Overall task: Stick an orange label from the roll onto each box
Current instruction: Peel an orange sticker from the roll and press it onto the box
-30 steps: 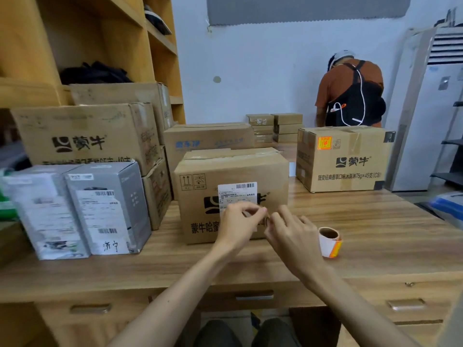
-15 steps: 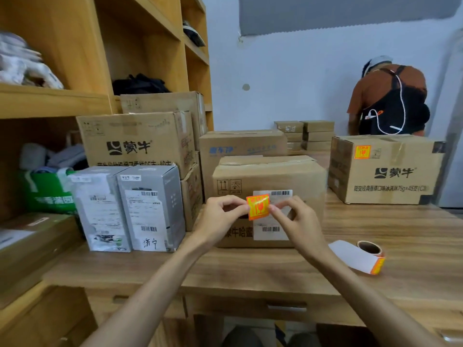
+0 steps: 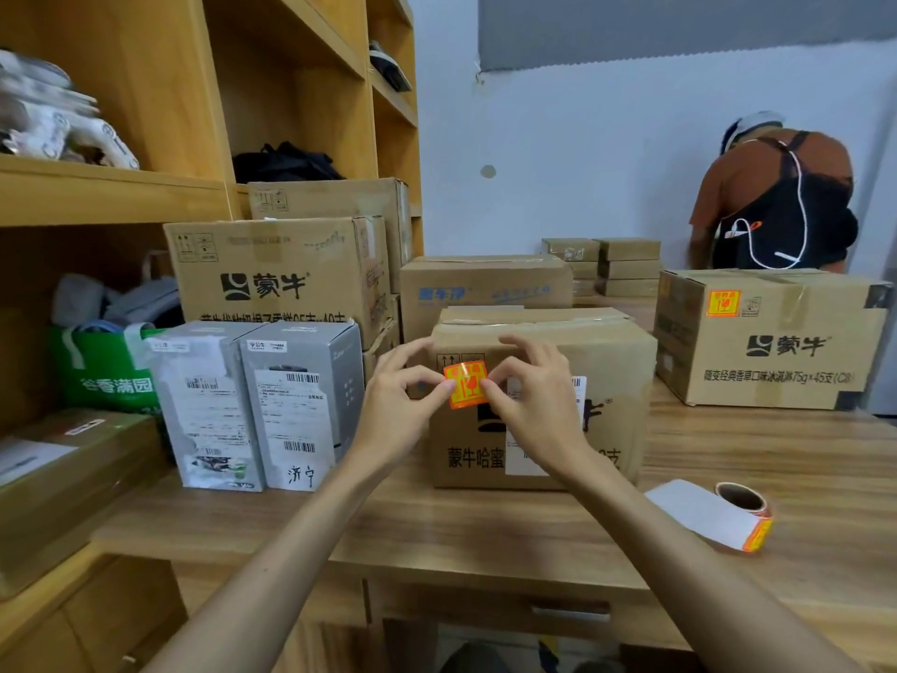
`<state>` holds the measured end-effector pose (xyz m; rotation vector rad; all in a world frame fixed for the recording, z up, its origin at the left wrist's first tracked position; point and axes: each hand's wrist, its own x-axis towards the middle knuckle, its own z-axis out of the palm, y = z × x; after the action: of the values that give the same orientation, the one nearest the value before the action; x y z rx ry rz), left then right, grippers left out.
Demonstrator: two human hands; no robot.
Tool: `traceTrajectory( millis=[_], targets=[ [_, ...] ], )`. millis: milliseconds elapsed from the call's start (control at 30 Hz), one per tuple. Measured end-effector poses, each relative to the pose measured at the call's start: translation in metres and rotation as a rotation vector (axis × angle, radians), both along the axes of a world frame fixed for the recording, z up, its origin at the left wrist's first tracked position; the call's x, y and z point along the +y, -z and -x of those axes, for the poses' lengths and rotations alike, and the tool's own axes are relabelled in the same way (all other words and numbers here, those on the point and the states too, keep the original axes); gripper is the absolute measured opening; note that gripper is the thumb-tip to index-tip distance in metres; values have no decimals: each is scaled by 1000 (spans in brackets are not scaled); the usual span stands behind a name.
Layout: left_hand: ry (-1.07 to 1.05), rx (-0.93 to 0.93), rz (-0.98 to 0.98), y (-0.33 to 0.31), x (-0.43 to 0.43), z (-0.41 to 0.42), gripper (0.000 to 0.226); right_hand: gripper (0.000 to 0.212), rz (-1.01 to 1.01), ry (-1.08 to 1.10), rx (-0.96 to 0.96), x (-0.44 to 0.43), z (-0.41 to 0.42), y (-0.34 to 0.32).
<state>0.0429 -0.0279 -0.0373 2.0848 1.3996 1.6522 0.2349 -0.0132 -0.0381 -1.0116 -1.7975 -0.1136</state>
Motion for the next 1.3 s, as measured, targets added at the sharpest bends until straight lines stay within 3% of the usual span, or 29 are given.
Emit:
traceTrajectory(
  millis=[800,1100,1167,1300],
  targets=[
    [-214,104,-97,9,46,4,14,15,-163,172,-21,41,29,17],
    [-318,118,-69,8,45,6,27,18,-195,259,-56,42,33,16],
    [-260,79,-21,4,42,10,29,23,-191,289,-80,41,32,12],
    [-42,123,114,-7,39,18,60,35,-185,265,-91,42,22,1]
  ],
)
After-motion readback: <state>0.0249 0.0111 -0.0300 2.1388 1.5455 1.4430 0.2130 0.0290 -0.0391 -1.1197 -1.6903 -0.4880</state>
